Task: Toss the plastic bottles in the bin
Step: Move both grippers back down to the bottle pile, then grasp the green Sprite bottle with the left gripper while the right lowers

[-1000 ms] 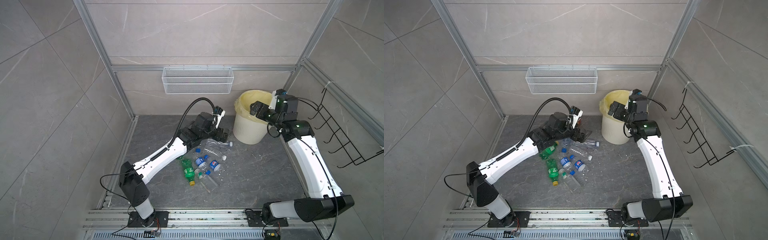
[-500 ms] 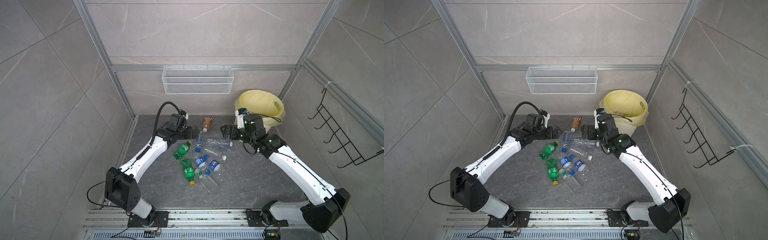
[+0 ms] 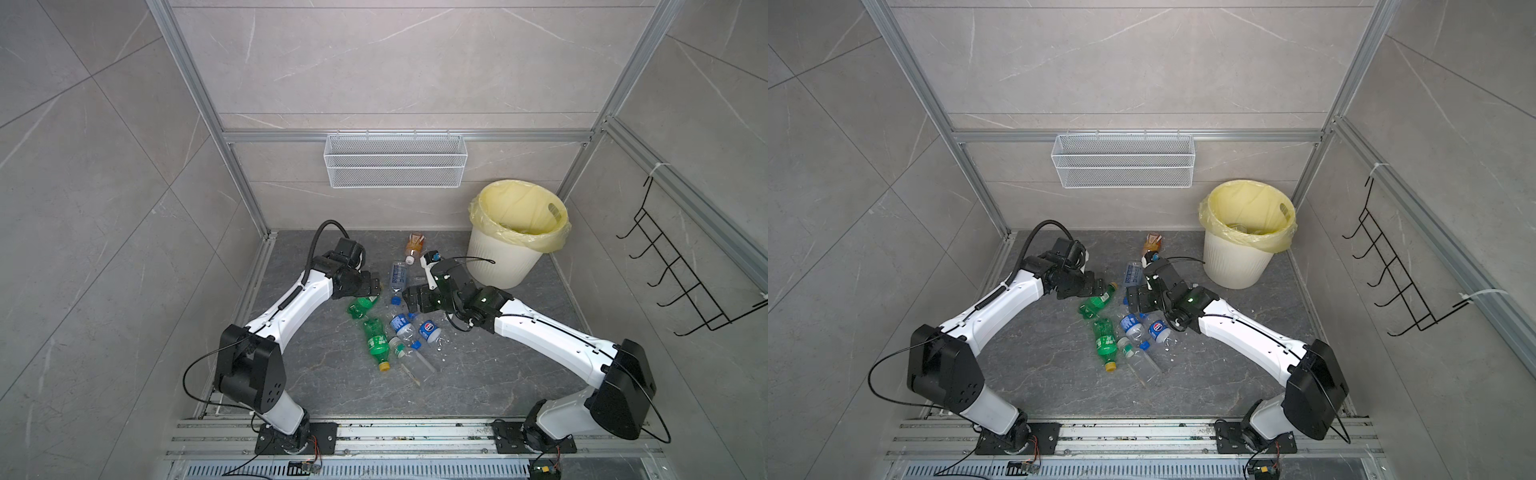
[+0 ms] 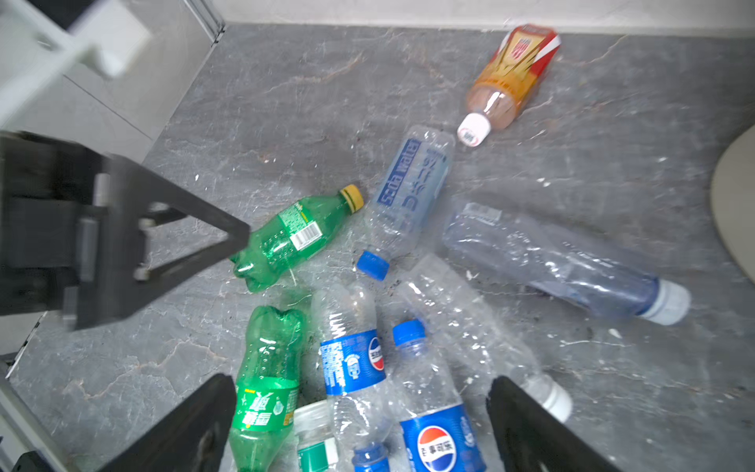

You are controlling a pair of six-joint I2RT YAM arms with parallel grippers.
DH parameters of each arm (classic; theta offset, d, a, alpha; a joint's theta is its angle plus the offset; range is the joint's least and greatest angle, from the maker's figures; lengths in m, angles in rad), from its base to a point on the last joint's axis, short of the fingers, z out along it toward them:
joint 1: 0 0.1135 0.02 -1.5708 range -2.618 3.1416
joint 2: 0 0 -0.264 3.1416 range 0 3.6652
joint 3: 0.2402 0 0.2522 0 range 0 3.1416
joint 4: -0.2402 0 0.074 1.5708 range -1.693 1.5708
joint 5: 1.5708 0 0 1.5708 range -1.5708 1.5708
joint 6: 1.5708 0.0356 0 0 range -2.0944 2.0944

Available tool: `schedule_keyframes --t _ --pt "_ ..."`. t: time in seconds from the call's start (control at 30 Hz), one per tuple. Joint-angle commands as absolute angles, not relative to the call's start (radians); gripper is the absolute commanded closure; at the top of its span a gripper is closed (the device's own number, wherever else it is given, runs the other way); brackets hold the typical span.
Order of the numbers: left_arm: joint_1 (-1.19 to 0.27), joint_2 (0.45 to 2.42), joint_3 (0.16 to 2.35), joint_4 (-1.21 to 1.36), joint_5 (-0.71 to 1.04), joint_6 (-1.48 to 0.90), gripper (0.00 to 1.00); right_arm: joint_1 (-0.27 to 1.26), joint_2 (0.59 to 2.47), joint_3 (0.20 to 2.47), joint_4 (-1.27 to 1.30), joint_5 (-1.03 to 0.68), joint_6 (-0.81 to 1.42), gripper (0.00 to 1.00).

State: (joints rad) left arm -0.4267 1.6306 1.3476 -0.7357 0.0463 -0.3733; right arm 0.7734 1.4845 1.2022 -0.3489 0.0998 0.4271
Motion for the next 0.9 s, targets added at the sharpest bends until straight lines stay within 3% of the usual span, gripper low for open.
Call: schedule_keyframes --t 0.0,0.87 --pt "-0.425 1.691 1.364 -0.787 0.024 -0.322 0.00 0.785 1.504 1.189 -0.295 0.070 0.479 0.00" --pt "-0.423 1.857 1.391 -0.775 0.002 -0.258 0.08 0.798 1.497 1.148 -0.287 0.106 0.486 0.01"
